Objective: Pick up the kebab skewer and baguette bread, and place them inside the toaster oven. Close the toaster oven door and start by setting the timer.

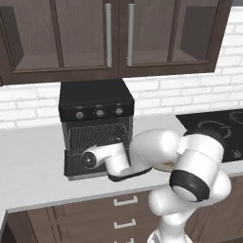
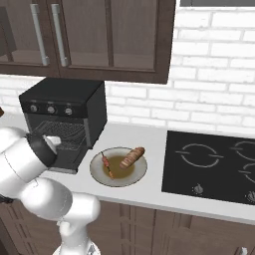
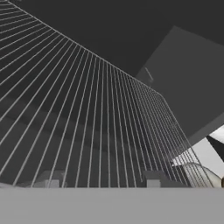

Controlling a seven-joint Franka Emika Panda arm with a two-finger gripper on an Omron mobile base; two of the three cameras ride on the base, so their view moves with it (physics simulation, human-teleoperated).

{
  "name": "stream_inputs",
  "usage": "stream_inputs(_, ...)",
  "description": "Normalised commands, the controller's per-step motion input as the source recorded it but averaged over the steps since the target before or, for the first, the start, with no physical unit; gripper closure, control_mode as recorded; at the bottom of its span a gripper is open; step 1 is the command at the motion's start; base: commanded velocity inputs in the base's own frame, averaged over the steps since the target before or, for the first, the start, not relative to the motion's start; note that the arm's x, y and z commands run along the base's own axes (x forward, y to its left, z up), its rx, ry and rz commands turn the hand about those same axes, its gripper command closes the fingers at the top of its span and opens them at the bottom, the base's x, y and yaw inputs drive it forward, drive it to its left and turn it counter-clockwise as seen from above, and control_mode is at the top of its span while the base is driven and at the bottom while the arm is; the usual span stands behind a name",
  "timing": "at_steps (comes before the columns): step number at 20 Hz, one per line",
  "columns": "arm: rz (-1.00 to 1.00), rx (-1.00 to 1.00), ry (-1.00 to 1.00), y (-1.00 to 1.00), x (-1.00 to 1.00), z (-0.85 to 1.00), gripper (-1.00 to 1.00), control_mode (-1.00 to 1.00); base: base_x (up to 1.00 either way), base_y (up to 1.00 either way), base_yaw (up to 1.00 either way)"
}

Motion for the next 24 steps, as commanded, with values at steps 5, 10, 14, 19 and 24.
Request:
stream_inputs(5,0.00,0.05,0.04,0.00,-0.31,0.25,1.00,-1.00,0.00,0.00,0.00)
stream_inputs(10,0.00,0.04,0.02,0.00,-0.33,0.21,1.00,-1.00,0.00,0.00,0.00)
stream_inputs(14,0.00,0.03,0.01,0.00,-0.36,0.23,1.00,-1.00,0.00,0.00,0.00)
stream_inputs(19,0.00,0.01,0.01,0.00,-0.15,0.28,1.00,-1.00,0.00,0.00,0.00)
stream_inputs(24,0.00,0.01,0.01,0.00,-0.20,0.44,1.00,-1.00,0.00,0.00,0.00)
